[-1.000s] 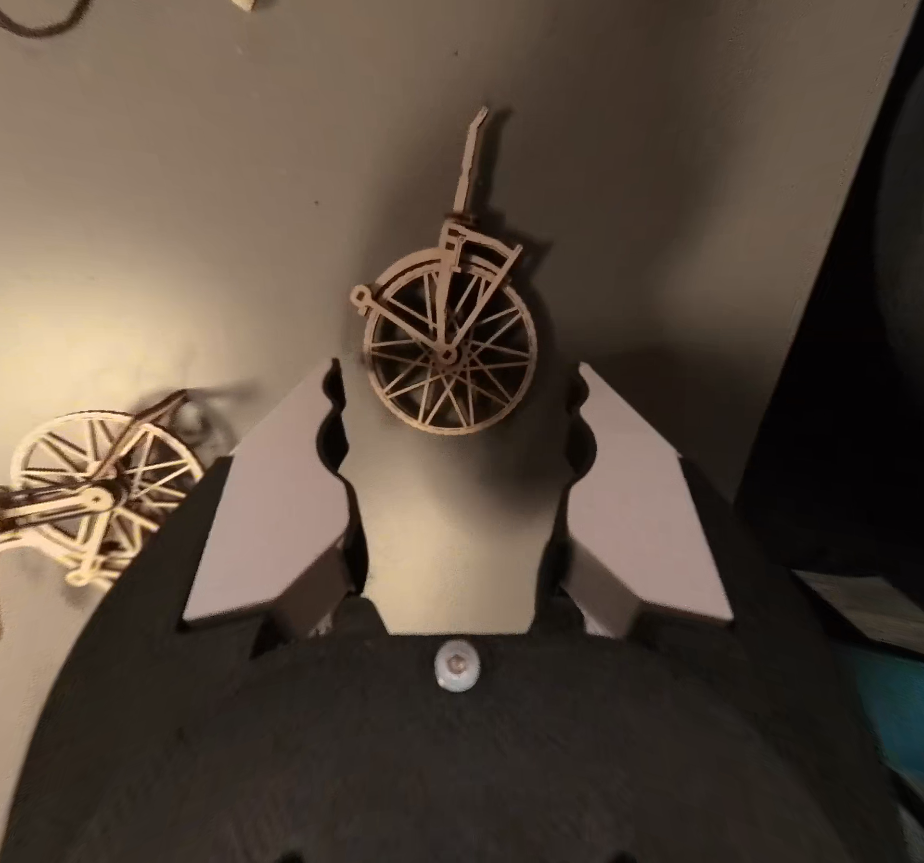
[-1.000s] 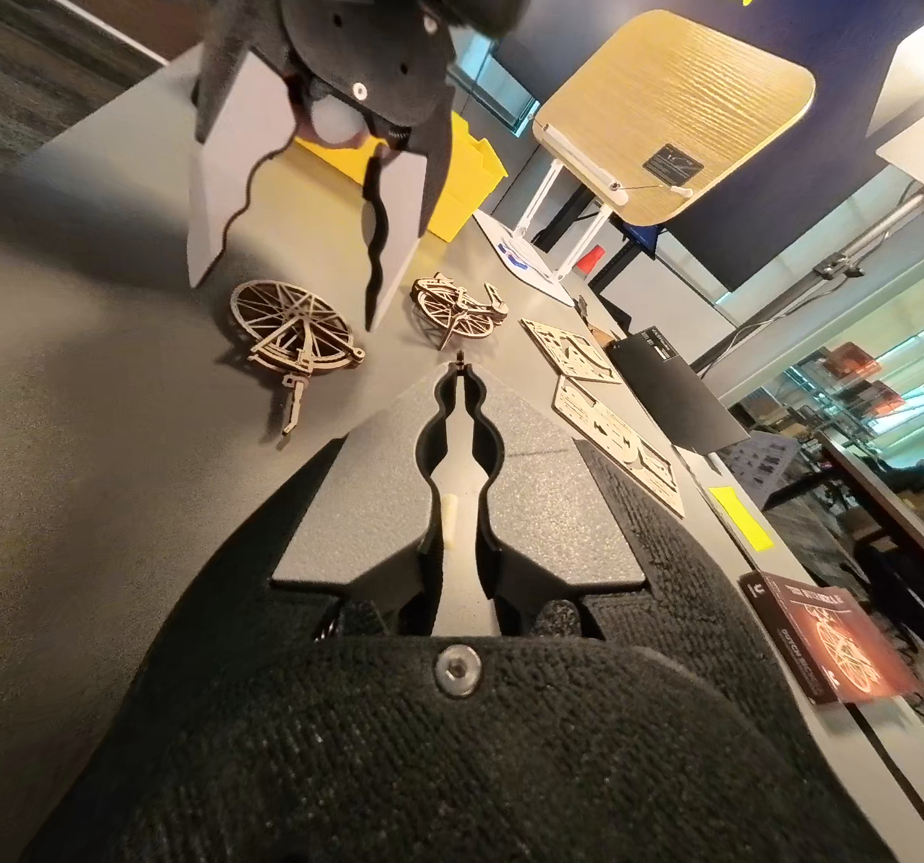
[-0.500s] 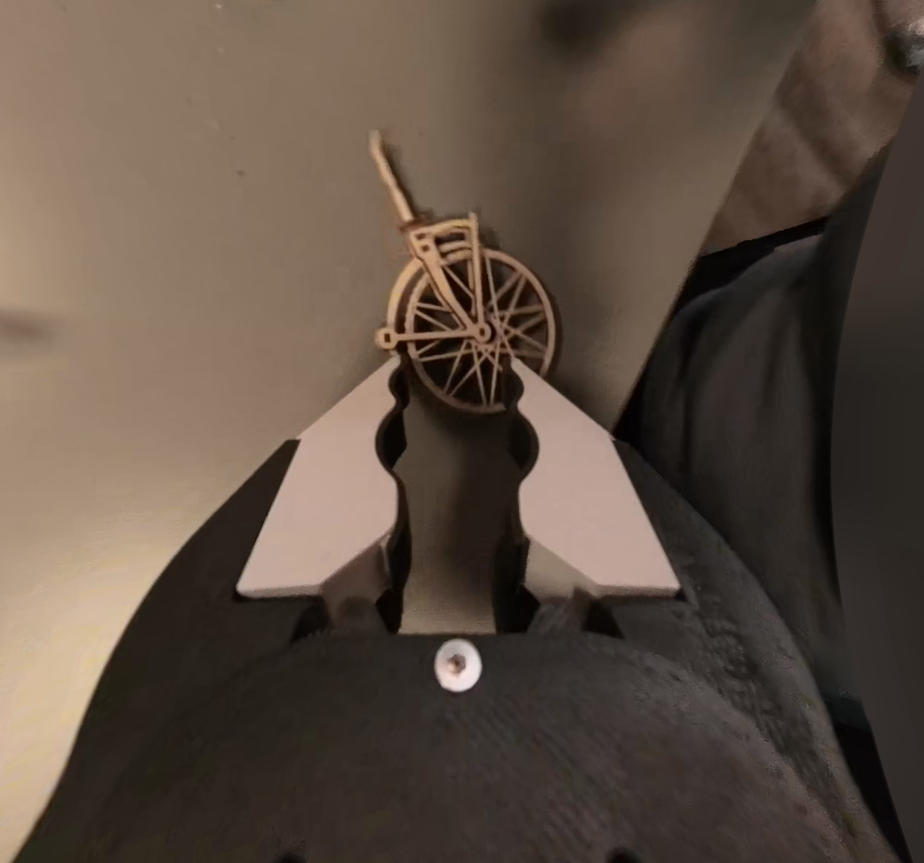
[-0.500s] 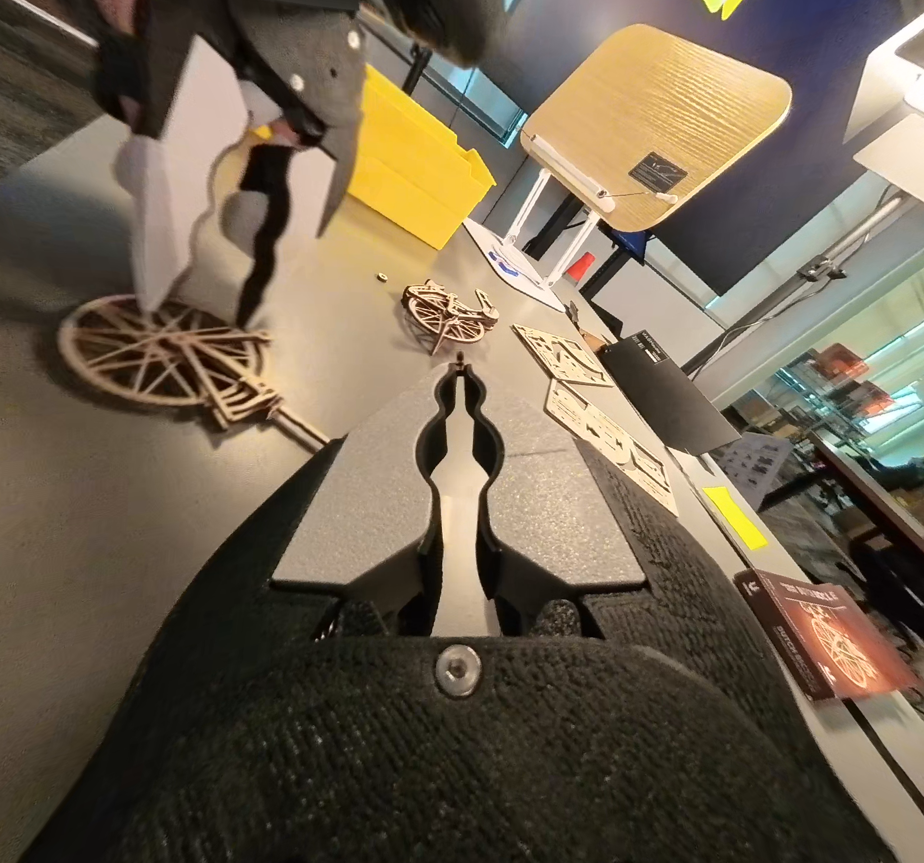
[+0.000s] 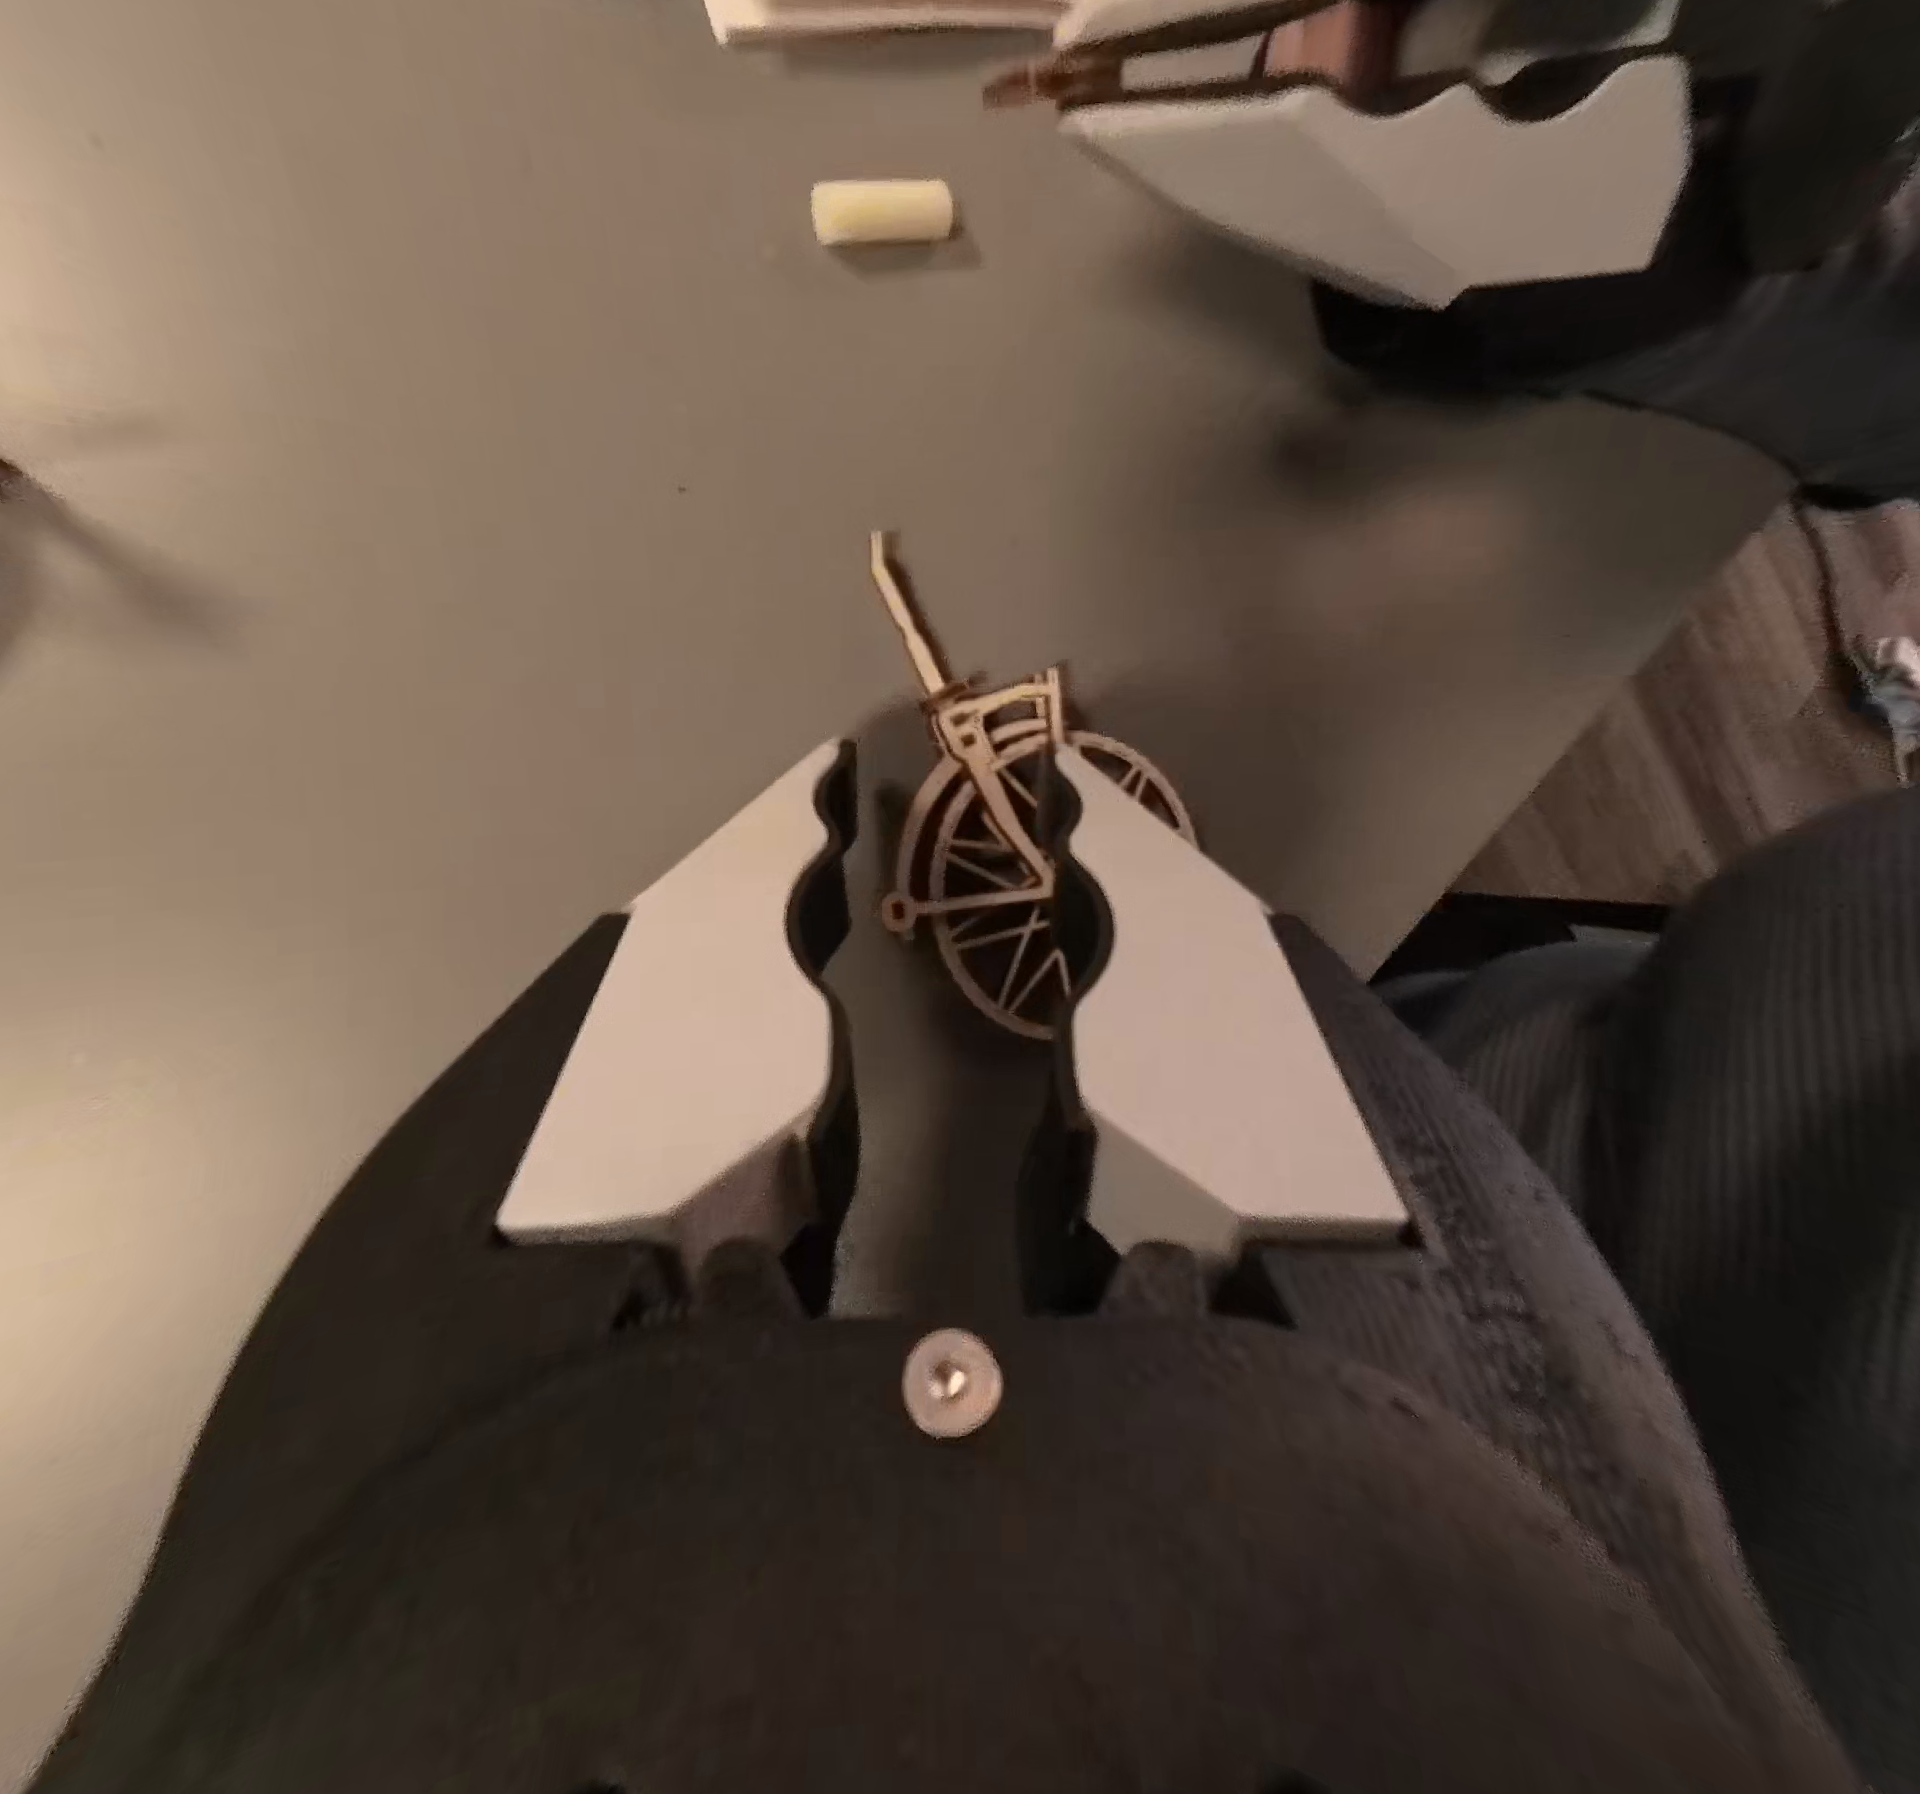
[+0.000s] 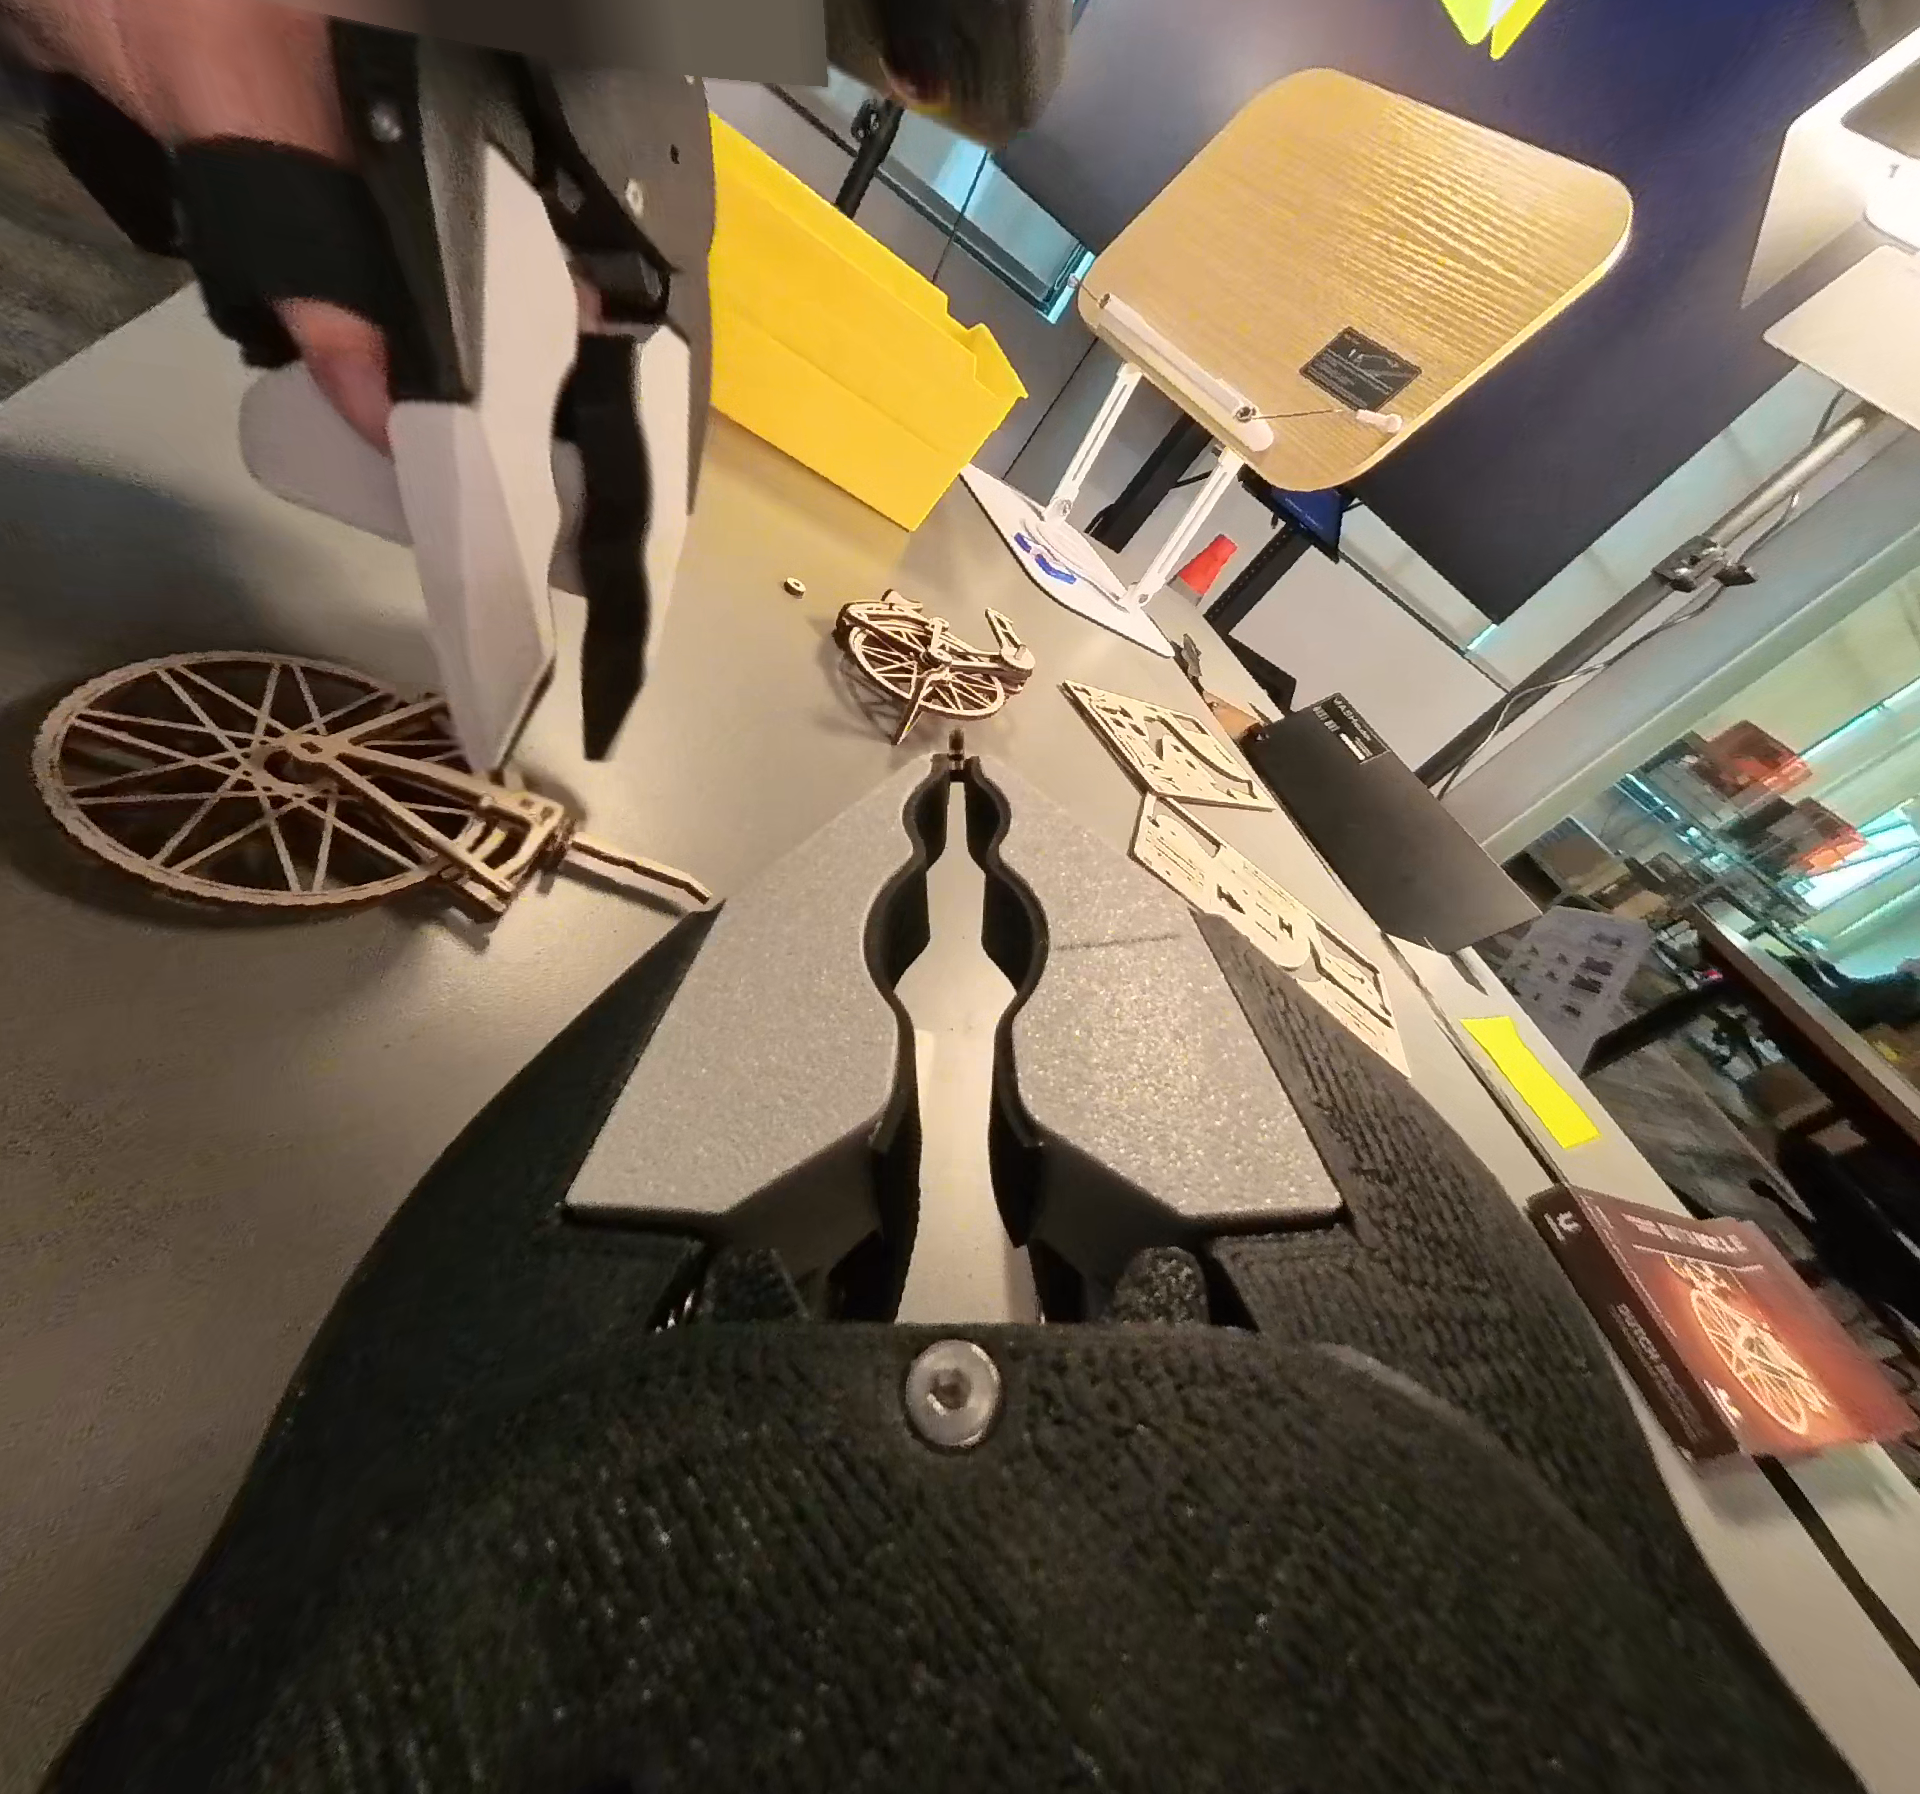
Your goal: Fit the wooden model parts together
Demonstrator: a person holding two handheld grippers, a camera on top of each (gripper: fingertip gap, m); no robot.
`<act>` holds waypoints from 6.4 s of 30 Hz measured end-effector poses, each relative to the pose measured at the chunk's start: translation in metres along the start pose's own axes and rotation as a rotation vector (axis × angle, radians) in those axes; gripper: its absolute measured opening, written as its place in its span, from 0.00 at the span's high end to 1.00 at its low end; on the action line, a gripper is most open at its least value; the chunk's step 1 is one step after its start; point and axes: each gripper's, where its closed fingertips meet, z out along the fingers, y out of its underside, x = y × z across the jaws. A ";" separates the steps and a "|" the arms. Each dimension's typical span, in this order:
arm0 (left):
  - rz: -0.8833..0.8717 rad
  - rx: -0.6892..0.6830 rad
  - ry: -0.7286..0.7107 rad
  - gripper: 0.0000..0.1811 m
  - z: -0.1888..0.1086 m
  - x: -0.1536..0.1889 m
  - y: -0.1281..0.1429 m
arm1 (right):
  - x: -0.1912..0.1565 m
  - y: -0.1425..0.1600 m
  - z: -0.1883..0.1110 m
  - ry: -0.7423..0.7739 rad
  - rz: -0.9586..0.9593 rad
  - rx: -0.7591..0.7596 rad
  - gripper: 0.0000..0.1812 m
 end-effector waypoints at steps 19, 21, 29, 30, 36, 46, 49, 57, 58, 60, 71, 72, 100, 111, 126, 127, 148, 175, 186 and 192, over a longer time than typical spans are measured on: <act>0.091 -0.147 -0.074 0.95 0.014 0.009 0.004 | -0.013 -0.006 -0.015 -0.058 0.004 0.012 1.00; 0.123 -0.070 -0.062 0.95 0.012 0.014 -0.005 | -0.016 -0.006 -0.022 -0.090 0.020 0.012 1.00; 0.241 0.356 -0.043 0.95 -0.008 0.029 -0.060 | -0.020 0.001 -0.033 -0.095 -0.101 -0.019 1.00; 0.267 0.380 -0.056 0.95 -0.008 0.031 -0.063 | -0.020 0.000 -0.034 -0.088 -0.124 -0.018 1.00; 0.384 0.425 -0.150 0.95 -0.003 0.033 -0.071 | -0.014 -0.004 -0.036 0.000 -0.279 -0.018 1.00; 0.474 0.422 -0.217 0.95 0.001 0.035 -0.072 | -0.014 -0.003 -0.035 0.014 -0.326 -0.027 1.00; 0.502 0.423 -0.233 0.95 0.001 0.035 -0.073 | -0.014 -0.004 -0.036 0.017 -0.326 -0.020 1.00; 0.573 0.447 -0.287 0.96 0.000 0.035 -0.074 | -0.014 -0.006 -0.036 0.051 -0.414 -0.021 1.00; 0.597 0.450 -0.306 0.96 0.000 0.035 -0.074 | -0.014 -0.006 -0.036 0.054 -0.419 -0.018 1.00; 0.651 0.462 -0.352 0.95 -0.001 0.035 -0.075 | -0.013 -0.008 -0.036 0.059 -0.420 -0.012 1.00; 0.752 0.445 -0.316 0.95 -0.003 0.039 -0.064 | -0.023 -0.010 -0.036 0.076 -0.618 0.002 1.00; 0.768 0.437 -0.304 0.94 -0.003 0.040 -0.061 | -0.025 -0.011 -0.036 0.071 -0.627 0.010 1.00; 0.350 -0.387 0.159 0.84 0.027 0.005 -0.023 | -0.023 0.009 -0.049 0.003 -0.645 -0.017 1.00; 0.341 -0.401 0.153 0.99 0.048 0.018 -0.033 | -0.028 0.006 -0.051 -0.027 -0.631 -0.002 1.00; 0.292 0.701 0.086 0.99 -0.034 0.021 -0.147 | 0.017 -0.014 -0.027 0.187 -0.769 -0.255 1.00; 0.314 0.730 0.108 0.99 -0.033 0.024 -0.154 | 0.024 -0.013 -0.027 0.209 -0.777 -0.284 1.00; 0.513 0.932 0.375 0.99 0.001 0.012 -0.202 | 0.090 0.022 -0.027 0.464 -0.692 -0.615 1.00; 0.486 0.668 0.510 0.99 0.029 -0.004 -0.196 | 0.087 0.052 -0.023 0.424 -0.665 -0.696 1.00; 0.498 0.587 0.565 0.99 0.030 -0.001 -0.192 | 0.087 0.052 -0.021 0.410 -0.660 -0.695 1.00; 0.460 0.552 0.604 0.99 0.030 0.000 -0.192 | 0.087 0.055 -0.023 0.377 -0.572 -0.727 1.00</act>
